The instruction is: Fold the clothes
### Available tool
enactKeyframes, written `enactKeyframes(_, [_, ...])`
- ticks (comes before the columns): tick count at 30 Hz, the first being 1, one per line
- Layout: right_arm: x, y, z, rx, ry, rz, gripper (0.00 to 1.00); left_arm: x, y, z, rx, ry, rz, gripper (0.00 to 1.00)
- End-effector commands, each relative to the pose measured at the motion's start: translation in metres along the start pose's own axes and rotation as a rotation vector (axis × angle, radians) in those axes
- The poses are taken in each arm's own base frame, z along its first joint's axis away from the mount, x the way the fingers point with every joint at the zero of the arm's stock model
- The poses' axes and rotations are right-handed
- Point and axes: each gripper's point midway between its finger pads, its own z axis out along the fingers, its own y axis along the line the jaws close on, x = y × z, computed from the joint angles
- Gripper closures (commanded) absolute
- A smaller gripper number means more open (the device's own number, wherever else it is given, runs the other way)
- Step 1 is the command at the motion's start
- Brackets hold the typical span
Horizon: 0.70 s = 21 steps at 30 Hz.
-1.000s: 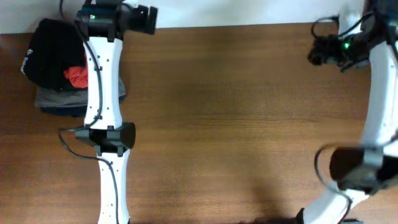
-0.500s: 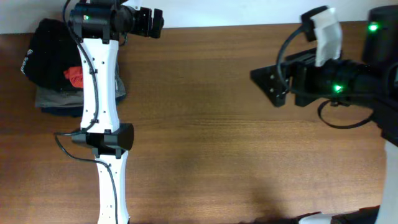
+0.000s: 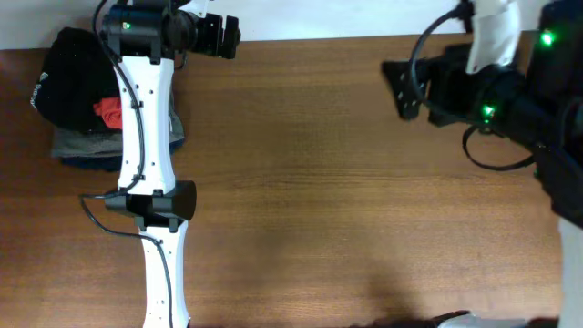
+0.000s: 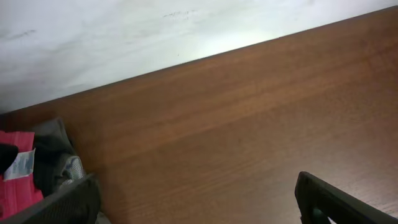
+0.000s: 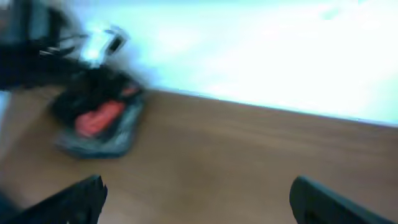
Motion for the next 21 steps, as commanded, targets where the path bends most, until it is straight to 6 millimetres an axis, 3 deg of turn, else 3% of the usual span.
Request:
enactKeyframes(1, [-0.01,-0.05,-0.041,0.289,-0.183,0.006,0.01,-0.007,-0.002,-0.014,0.007,-0.031,-0.01,0.01])
enactKeyframes(3, [0.0,-0.065,-0.049,0.328,-0.265,0.022,0.01,-0.007,-0.002,-0.014,0.008,-0.031,-0.01,0.01])
enactKeyframes(6, [0.034,-0.086,-0.049,0.38,-0.336,0.038,0.01,-0.007,-0.002,-0.014,0.008,-0.031,-0.01,0.01])
enactKeyframes(8, [0.063,-0.099,-0.045,0.409,-0.363,0.047,0.01,-0.007,-0.002,-0.014,0.007,-0.031,-0.01,0.01])
enactKeyframes(10, [0.111,-0.116,-0.039,0.455,-0.382,0.06,0.01,-0.007,-0.002,-0.014,0.007,-0.031,-0.01,0.01])
enactKeyframes(12, [0.147,-0.126,-0.034,0.478,-0.393,0.068,0.01,-0.007,-0.002,-0.014,0.007,-0.031,-0.01,0.01])
enactKeyframes(15, [0.201,-0.135,-0.022,0.49,-0.422,0.07,0.01,-0.007,-0.002,-0.014,0.008,-0.031,-0.01,0.01])
enactKeyframes(21, [0.276,-0.135,0.006,0.436,-0.449,0.058,0.01,-0.007,-0.002,-0.014,0.008,-0.031,-0.01,0.01])
